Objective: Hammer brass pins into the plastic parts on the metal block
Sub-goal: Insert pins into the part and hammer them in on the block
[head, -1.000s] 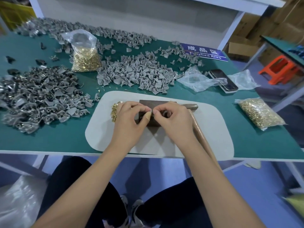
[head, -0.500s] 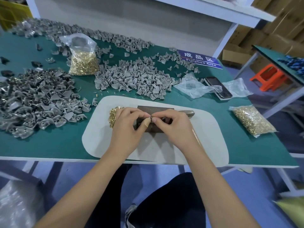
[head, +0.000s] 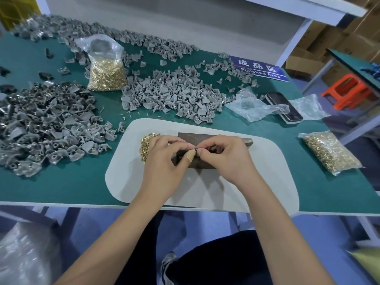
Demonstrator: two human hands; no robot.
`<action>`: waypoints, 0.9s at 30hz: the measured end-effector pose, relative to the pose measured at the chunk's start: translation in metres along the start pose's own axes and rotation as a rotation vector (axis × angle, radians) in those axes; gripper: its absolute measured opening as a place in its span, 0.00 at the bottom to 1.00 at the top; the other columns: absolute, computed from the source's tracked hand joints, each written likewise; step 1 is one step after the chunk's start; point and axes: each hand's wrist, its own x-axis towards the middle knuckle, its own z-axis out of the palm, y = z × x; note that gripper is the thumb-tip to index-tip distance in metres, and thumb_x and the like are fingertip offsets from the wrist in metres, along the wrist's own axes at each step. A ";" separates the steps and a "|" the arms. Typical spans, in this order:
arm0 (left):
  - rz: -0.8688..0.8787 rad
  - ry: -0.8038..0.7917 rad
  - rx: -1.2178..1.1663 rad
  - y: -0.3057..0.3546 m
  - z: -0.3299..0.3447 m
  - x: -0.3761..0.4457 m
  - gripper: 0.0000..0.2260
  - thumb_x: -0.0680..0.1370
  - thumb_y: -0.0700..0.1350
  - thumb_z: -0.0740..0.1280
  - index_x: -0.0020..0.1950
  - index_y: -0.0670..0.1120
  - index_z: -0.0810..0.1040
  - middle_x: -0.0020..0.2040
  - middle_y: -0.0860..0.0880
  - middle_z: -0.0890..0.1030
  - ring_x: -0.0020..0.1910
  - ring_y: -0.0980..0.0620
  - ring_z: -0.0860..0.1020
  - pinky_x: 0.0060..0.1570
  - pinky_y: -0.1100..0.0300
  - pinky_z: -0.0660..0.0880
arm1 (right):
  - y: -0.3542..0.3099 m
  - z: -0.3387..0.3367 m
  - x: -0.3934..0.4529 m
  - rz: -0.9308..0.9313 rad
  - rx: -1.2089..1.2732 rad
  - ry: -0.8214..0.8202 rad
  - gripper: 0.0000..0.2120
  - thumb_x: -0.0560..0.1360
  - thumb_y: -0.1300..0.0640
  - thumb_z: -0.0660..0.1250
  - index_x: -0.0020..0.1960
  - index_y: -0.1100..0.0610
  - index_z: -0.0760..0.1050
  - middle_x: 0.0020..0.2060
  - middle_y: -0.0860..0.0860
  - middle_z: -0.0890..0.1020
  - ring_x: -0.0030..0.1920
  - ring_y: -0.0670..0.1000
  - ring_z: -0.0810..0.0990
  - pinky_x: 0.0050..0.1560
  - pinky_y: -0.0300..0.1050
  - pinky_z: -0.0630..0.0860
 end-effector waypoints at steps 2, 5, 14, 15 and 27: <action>-0.005 0.008 -0.004 -0.001 0.000 0.000 0.05 0.76 0.46 0.75 0.51 0.53 0.87 0.50 0.54 0.79 0.58 0.52 0.71 0.60 0.73 0.60 | 0.000 -0.002 0.002 -0.002 -0.013 -0.022 0.03 0.68 0.46 0.74 0.41 0.41 0.86 0.33 0.44 0.84 0.30 0.40 0.72 0.35 0.40 0.68; -0.012 0.014 -0.024 -0.002 0.000 0.001 0.05 0.76 0.47 0.76 0.51 0.53 0.87 0.49 0.54 0.80 0.57 0.52 0.71 0.60 0.72 0.62 | 0.001 -0.004 0.003 -0.009 0.007 -0.030 0.03 0.68 0.46 0.74 0.41 0.40 0.86 0.32 0.45 0.84 0.30 0.40 0.72 0.33 0.38 0.68; -0.014 0.022 -0.046 -0.003 0.001 0.001 0.05 0.76 0.48 0.75 0.51 0.54 0.87 0.49 0.54 0.80 0.55 0.54 0.72 0.58 0.71 0.63 | 0.000 -0.003 0.004 -0.004 0.005 -0.056 0.04 0.68 0.44 0.74 0.42 0.40 0.86 0.31 0.47 0.82 0.29 0.43 0.69 0.34 0.42 0.66; -0.011 0.025 -0.045 -0.004 0.001 0.001 0.05 0.76 0.47 0.74 0.51 0.54 0.87 0.48 0.54 0.80 0.55 0.54 0.72 0.58 0.71 0.63 | 0.000 -0.004 0.005 -0.005 0.009 -0.059 0.04 0.68 0.43 0.74 0.42 0.40 0.86 0.31 0.47 0.82 0.30 0.43 0.70 0.35 0.42 0.67; 0.007 0.029 -0.034 -0.007 0.004 0.003 0.04 0.77 0.50 0.74 0.51 0.56 0.86 0.49 0.57 0.81 0.56 0.52 0.74 0.59 0.67 0.65 | 0.000 -0.009 0.006 -0.056 -0.021 -0.084 0.03 0.74 0.54 0.76 0.43 0.47 0.87 0.30 0.38 0.81 0.30 0.38 0.73 0.33 0.30 0.66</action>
